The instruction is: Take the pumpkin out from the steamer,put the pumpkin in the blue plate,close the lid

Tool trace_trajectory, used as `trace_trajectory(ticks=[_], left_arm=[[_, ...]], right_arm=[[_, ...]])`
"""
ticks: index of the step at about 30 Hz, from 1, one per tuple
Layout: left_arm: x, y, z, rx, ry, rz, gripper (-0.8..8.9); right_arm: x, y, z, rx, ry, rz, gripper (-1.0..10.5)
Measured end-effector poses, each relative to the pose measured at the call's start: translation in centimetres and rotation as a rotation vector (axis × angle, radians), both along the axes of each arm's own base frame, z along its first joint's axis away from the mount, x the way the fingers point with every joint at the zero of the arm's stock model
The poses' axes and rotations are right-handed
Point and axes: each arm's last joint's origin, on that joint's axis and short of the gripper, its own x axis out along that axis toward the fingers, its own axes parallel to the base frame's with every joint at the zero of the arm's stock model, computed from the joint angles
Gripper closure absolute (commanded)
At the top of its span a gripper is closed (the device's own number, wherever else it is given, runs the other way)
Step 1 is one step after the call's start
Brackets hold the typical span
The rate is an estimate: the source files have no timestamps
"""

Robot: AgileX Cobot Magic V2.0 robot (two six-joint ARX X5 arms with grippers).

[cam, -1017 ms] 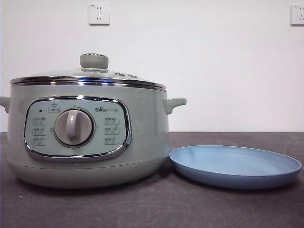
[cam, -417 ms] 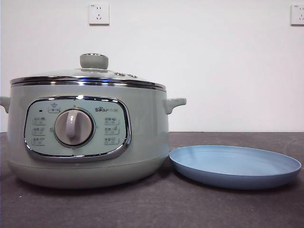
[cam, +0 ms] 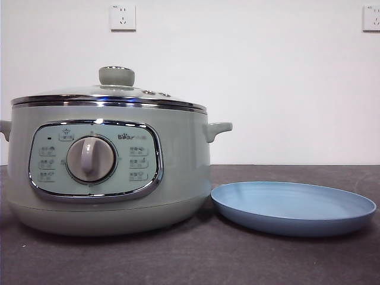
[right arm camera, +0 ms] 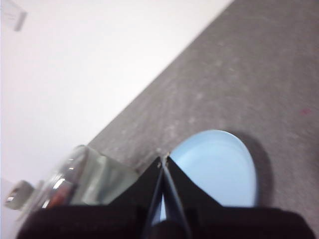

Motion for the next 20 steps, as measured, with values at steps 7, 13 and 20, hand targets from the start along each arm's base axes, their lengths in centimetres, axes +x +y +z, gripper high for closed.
trace_trajectory(ticks=[7, 13, 20], left_arm=[[0.5, 0.0, 4.2, 0.052, 0.002, 0.0, 8.21], [1.9, -0.1, 8.4, 0.135, -0.008, -0.016, 8.21], [3.7, -0.5, 12.4, 0.258, 0.008, -0.114, 8.21]], right_arm=[[-0.6, -0.1, 4.1, -0.089, -0.031, 0.008, 9.6], [-0.4, 0.0, 8.6, -0.227, -0.073, 0.02, 9.6], [1.3, 0.2, 12.7, -0.369, -0.076, 0.064, 9.5]])
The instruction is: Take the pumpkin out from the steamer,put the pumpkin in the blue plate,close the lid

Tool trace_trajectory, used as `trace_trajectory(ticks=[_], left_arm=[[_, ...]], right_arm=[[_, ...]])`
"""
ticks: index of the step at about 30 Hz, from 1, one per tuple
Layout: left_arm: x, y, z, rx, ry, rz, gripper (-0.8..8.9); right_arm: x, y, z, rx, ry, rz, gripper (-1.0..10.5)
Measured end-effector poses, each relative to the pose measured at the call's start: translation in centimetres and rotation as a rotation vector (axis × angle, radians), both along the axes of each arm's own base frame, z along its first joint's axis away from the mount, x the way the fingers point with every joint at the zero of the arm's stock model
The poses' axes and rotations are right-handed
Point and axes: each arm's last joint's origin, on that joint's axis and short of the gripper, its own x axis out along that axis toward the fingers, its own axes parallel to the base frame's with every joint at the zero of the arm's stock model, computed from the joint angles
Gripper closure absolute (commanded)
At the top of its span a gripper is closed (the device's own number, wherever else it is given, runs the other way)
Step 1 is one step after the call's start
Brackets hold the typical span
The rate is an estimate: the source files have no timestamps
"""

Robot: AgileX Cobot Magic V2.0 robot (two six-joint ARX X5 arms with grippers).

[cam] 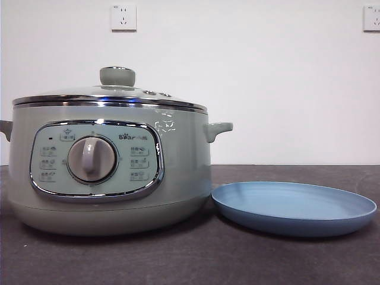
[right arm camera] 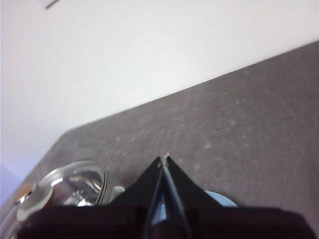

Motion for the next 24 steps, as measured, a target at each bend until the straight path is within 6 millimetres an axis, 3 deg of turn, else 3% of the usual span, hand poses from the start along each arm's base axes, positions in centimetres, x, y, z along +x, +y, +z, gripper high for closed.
trace_trajectory(ticks=[9, 14, 18, 21, 24], left_arm=[[1.5, -0.4, 2.6, 0.051, 0.009, -0.126, 7.99], [1.7, -0.6, 2.4, 0.042, 0.031, -0.186, 4.88], [1.6, -0.8, 2.3, 0.043, 0.041, -0.2, 4.89], [1.9, -1.1, 2.1, 0.05, 0.059, -0.198, 3.77], [2.7, -1.6, 2.1, 0.066, 0.092, -0.189, 3.66]], right_arm=[[2.8, 0.9, 4.0, -0.203, 0.068, 0.237, 9.4], [4.3, 1.1, 4.2, -0.247, 0.125, 0.278, 6.6], [4.7, 1.1, 3.6, -0.256, 0.169, 0.286, 4.9], [4.9, 1.1, 3.4, -0.257, 0.191, 0.289, 4.7], [4.9, 1.2, 3.3, -0.259, 0.196, 0.29, 4.7]])
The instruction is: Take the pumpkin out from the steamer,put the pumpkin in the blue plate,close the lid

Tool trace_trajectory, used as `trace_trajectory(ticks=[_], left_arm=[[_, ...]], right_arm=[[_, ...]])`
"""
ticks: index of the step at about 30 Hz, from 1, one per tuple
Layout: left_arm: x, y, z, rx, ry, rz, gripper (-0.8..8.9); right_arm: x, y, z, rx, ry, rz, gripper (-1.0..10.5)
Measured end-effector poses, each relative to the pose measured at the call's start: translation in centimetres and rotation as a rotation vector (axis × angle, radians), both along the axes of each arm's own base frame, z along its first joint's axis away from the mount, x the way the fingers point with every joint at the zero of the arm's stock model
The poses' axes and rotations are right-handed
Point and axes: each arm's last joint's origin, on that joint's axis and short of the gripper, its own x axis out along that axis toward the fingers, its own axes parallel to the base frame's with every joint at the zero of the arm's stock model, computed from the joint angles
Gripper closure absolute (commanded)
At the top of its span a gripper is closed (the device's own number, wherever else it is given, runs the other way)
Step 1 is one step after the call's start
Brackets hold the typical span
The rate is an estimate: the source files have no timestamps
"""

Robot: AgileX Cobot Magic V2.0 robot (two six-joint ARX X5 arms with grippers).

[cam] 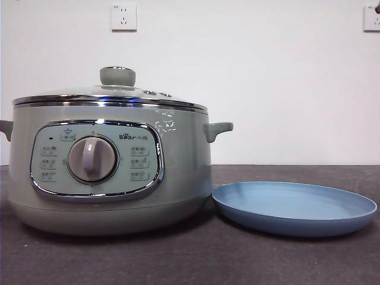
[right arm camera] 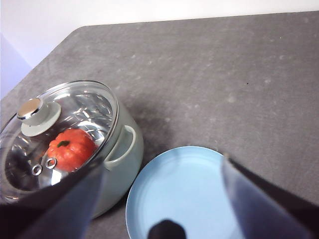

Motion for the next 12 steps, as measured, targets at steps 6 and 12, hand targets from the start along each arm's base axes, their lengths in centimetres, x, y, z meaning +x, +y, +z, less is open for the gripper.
trace_trajectory(ticks=[6, 12], left_arm=[[2.6, -1.9, 0.5, 0.062, 0.074, -0.031, 3.66], [5.3, -5.2, 0.6, 0.218, 0.109, -0.034, 3.67]], right_arm=[[0.0, 0.0, -0.1, -0.001, 0.007, 0.0, 4.7], [-0.1, 0.0, -0.2, -0.002, 0.023, 0.0, 4.7]])
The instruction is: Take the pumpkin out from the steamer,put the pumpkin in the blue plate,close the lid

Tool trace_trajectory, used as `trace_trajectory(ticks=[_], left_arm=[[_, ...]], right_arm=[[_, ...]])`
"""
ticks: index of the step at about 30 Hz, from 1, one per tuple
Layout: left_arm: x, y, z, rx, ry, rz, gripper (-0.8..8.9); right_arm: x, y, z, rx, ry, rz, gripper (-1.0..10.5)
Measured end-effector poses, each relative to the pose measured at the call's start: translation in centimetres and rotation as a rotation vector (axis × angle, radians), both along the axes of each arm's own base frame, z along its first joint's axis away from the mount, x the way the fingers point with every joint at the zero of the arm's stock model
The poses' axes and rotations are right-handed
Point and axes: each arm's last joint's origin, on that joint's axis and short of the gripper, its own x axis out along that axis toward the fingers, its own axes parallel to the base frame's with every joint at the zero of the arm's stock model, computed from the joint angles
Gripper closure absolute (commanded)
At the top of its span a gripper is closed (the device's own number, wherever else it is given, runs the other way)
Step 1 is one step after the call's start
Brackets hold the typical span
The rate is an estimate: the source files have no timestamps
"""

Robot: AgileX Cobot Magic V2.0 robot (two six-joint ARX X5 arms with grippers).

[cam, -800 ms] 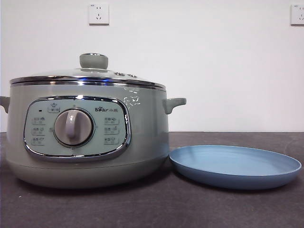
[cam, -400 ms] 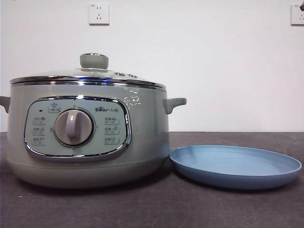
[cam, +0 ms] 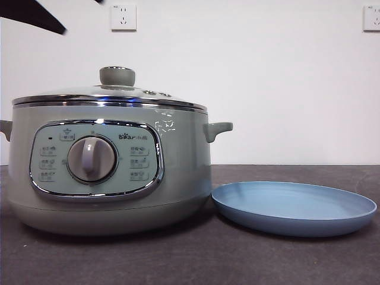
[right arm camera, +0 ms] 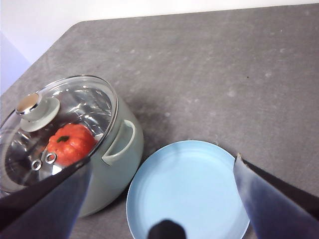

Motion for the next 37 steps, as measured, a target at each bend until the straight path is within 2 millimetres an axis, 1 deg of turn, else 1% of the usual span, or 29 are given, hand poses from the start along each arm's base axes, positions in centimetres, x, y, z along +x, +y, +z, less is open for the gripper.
trace_trajectory(ticks=[5, 9, 14, 19, 20, 21, 23, 24, 25, 26, 33, 37], left_arm=[[1.8, -2.8, -0.9, 0.128, 0.008, -0.019, 3.68], [3.0, -4.4, -2.6, 0.194, 0.052, -0.037, 3.68], [4.4, -5.3, -4.3, 0.229, 0.092, -0.04, 3.69], [4.7, -5.4, -4.6, 0.232, 0.093, -0.039, 3.84], [4.7, -5.4, -4.6, 0.23, 0.091, -0.039, 4.01], [4.8, -5.4, -4.6, 0.23, 0.089, -0.039, 4.62], [4.8, -5.4, -4.6, 0.23, 0.089, -0.039, 6.5], [4.8, -5.4, -4.6, 0.232, 0.087, -0.036, 7.69], [4.8, -5.4, -4.5, 0.233, 0.082, -0.035, 8.37], [4.8, -5.4, -4.5, 0.233, 0.079, -0.037, 8.19], [4.8, -5.4, -4.5, 0.239, 0.071, -0.046, 8.21], [4.4, -5.2, -4.1, 0.244, 0.052, -0.027, 8.22]], right_arm=[[0.0, 0.0, -0.1, -0.001, 0.008, 0.0, 4.7], [-0.1, 0.0, -0.1, -0.002, 0.016, 0.0, 4.7], [-0.1, 0.0, -0.1, -0.002, 0.018, 0.0, 4.7], [-0.1, 0.0, -0.2, -0.003, 0.02, 0.0, 4.7], [-0.1, 0.0, -0.2, -0.003, 0.02, -0.001, 4.7], [-0.1, 0.0, -0.2, -0.003, 0.02, -0.001, 4.7], [-0.1, 0.0, -0.2, -0.004, 0.02, -0.002, 4.7], [-0.1, 0.0, -0.2, -0.004, 0.02, -0.002, 4.7], [-0.1, 0.0, -0.2, -0.004, 0.02, -0.002, 4.7], [-0.1, 0.0, -0.2, -0.004, 0.02, -0.002, 4.7], [-0.1, 0.0, -0.2, -0.007, 0.027, -0.001, 4.7], [-0.2, 0.0, -0.4, -0.009, 0.044, -0.001, 4.7]])
